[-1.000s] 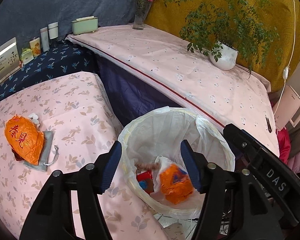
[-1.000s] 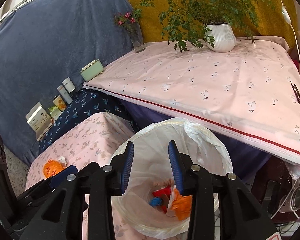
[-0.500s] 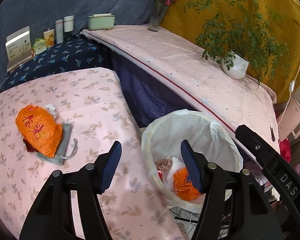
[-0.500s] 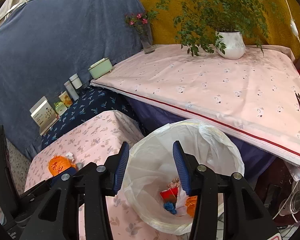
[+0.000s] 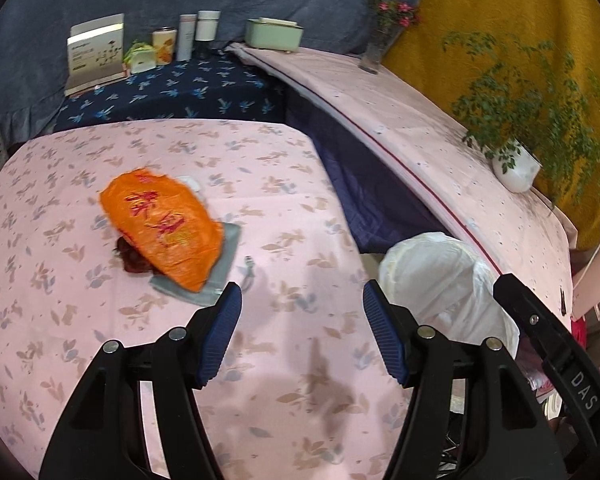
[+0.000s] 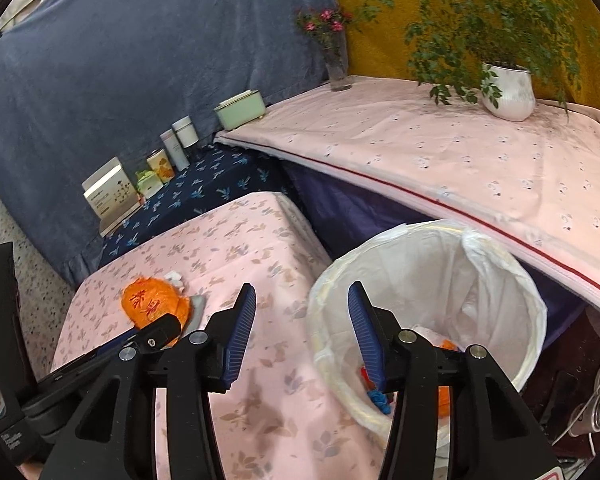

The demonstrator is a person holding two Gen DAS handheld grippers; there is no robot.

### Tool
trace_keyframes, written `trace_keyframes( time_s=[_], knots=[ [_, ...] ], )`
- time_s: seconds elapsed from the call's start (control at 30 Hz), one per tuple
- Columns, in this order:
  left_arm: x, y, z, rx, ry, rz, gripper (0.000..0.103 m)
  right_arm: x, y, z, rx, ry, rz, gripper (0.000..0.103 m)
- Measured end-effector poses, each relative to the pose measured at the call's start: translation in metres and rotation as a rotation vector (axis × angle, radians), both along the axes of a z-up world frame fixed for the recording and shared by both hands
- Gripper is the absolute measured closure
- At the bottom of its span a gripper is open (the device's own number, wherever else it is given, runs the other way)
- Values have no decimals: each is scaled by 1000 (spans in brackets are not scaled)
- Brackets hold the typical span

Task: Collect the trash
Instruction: 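Move both tools back over the remaining orange bag on the grey pouch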

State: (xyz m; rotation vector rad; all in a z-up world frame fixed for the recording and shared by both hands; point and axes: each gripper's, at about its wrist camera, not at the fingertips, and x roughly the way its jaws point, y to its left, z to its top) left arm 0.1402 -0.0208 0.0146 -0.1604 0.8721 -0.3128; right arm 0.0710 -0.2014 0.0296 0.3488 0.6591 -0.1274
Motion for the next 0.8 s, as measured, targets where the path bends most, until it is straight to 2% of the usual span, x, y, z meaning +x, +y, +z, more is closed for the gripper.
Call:
trace_keyframes(
  time_s=[0.13, 0.43, 0.73, 0.8],
  knots=[
    [-2, 24, -1, 5, 2, 41, 43, 4, 20, -3, -12, 9, 38, 51],
    [-9, 68, -16, 34, 27, 97, 43, 14, 62, -22, -30, 68, 107, 51],
    [-4, 101, -25, 21, 44, 143, 43, 23, 96, -37, -55, 111, 152, 51],
    [-2, 108, -27, 16, 47, 156, 36, 26, 102, -40, -64, 118, 162, 51]
  ],
)
